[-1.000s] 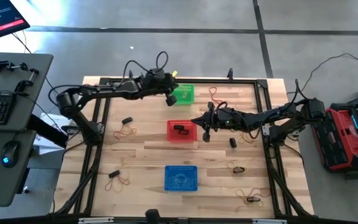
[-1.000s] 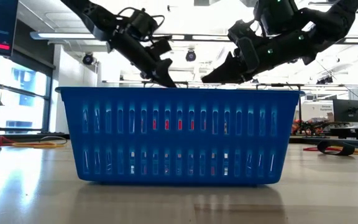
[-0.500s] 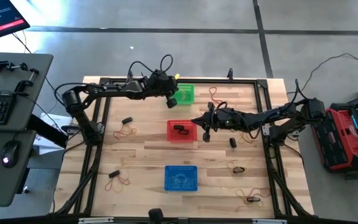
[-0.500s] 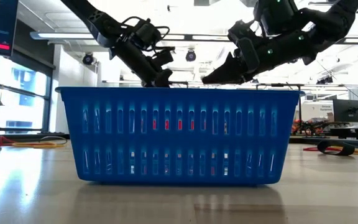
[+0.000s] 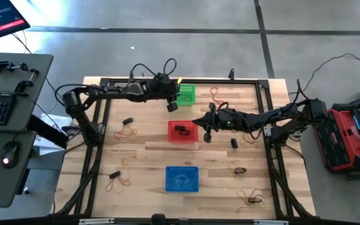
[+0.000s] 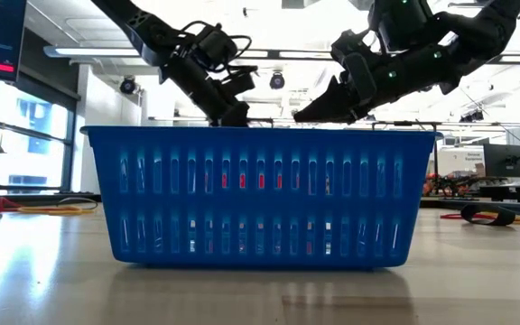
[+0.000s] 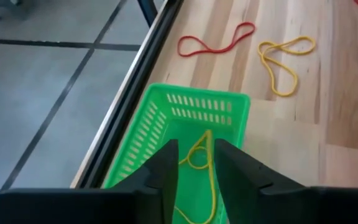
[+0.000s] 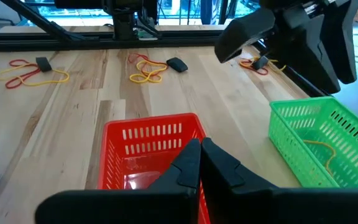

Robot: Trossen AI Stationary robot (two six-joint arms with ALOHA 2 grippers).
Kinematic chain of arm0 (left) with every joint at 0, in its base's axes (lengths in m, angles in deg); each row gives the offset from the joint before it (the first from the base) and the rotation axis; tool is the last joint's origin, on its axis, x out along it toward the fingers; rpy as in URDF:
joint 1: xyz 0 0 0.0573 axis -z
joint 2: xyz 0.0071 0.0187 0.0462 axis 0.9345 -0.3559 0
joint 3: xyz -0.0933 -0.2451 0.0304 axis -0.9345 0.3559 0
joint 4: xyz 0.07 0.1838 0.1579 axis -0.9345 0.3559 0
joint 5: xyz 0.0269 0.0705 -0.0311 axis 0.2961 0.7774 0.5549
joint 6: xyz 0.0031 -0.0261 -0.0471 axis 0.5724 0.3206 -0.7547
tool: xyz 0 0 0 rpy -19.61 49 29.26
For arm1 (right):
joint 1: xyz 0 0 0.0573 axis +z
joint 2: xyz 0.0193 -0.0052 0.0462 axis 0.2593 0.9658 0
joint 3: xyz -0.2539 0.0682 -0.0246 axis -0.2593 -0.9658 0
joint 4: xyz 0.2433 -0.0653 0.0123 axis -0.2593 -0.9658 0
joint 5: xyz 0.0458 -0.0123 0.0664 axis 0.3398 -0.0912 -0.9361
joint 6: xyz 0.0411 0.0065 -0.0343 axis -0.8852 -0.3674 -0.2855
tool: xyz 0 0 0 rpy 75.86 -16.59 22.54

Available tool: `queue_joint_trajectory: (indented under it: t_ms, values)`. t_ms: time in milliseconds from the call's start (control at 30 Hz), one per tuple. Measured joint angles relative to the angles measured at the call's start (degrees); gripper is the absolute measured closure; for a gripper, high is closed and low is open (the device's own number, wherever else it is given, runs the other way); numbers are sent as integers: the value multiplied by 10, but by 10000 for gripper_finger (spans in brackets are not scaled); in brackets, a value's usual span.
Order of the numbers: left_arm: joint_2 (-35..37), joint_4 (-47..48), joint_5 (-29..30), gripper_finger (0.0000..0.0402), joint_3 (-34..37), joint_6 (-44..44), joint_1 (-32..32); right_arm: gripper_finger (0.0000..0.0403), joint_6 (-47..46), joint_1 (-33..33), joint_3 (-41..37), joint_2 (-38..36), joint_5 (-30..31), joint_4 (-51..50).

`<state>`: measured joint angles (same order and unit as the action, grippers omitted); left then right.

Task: Sort rubber bands into baskets
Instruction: Put the yellow rubber band into the green bin

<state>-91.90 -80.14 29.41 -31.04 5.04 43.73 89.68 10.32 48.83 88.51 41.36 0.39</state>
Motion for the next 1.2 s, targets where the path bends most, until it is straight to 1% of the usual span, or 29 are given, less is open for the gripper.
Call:
queue_joint_trajectory:
  t_ms: [133, 233, 300, 367, 433, 500, 533, 600, 700, 833, 1067, 1200]
  values:
    - [0, -12, 28, 286, 0, 16, 6, 403, -2, 0, 0, 0, 0, 0]
    - [0, -12, 39, 290, 0, 25, 9, 403, -11, 0, 0, 0, -1, 0]
    - [0, -16, 34, 307, 0, 25, 12, 403, -10, 0, 0, 0, -9, -8]
    - [0, -24, 35, 332, 0, 25, 17, 403, -5, 0, 0, 0, -10, -16]
    - [0, -32, 35, 363, 0, 25, 22, 403, -5, 0, 0, 0, 1, -18]
    - [0, -61, 35, 389, 6, 25, 28, 403, -5, 0, 0, -6, 10, -35]
    - [1, -85, 35, 395, 12, 25, 30, 403, -5, 0, 0, -12, 15, -45]
    - [4, -118, 35, 393, 25, 21, 32, 403, -7, 0, 0, -28, 22, -69]
    - [10, -178, 35, 392, 50, 12, 38, 403, -21, 0, 0, -56, 28, -110]
    - [30, -236, 27, 400, 100, 8, 51, 403, -32, 0, 0, -82, 29, -167]
    - [97, -312, 20, 401, 194, 1, 82, 403, -45, 0, 0, -81, 29, -181]
    - [140, -316, 20, 401, 229, -19, 98, 403, -46, 0, 0, -81, 29, -180]
